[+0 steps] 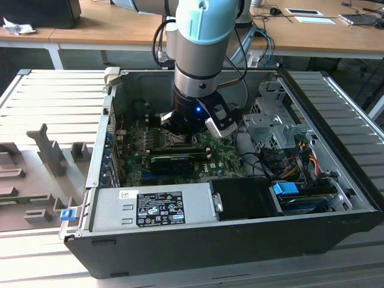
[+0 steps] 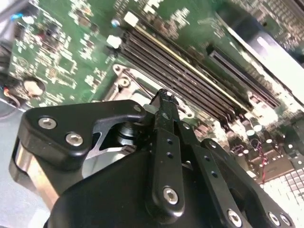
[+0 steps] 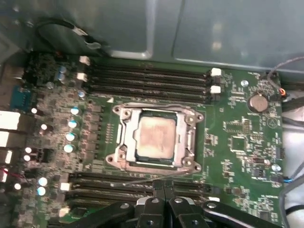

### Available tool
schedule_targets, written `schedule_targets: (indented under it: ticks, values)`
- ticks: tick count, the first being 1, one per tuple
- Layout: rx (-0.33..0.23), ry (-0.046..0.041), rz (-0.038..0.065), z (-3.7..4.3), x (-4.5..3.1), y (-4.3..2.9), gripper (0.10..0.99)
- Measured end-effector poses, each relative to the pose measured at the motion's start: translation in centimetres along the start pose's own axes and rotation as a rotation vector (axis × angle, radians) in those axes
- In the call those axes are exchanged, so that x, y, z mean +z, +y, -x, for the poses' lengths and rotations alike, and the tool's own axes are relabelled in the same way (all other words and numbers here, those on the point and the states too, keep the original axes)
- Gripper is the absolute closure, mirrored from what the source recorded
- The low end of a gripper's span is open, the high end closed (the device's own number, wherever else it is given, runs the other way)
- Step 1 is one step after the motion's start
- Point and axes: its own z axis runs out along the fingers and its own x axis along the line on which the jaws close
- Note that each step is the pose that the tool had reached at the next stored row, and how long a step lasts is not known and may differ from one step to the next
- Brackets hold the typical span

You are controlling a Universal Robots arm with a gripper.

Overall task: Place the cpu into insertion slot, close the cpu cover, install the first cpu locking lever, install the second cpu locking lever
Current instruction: 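Install the second cpu locking lever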

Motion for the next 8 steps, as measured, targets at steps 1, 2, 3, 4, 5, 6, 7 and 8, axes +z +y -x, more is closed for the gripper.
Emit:
schedule_targets:
  ticks: [1,2,3,4,5,6,7,8]
  values:
    - [0.0,-0.0006,0.005,-0.42,-0.01,-0.01,0.98]
    - [0.0,-0.0009,0.008,-0.71,-0.01,0.02,0.98]
    - [0.0,-0.0011,0.01,-1.13,0.0,0.06,0.98]
    - [0.0,-0.0015,0.012,-1.82,0.05,0.12,0.98]
    - [0.0,-0.0015,0.013,-2.14,0.56,0.03,0.98]
    - [0.0,-0.0015,0.013,-2.19,0.93,-0.04,0.98]
    - [0.0,-0.0015,0.013,-2.22,1.13,-0.08,0.98]
    - [0.0,-0.0015,0.013,-2.28,1.3,-0.11,0.98]
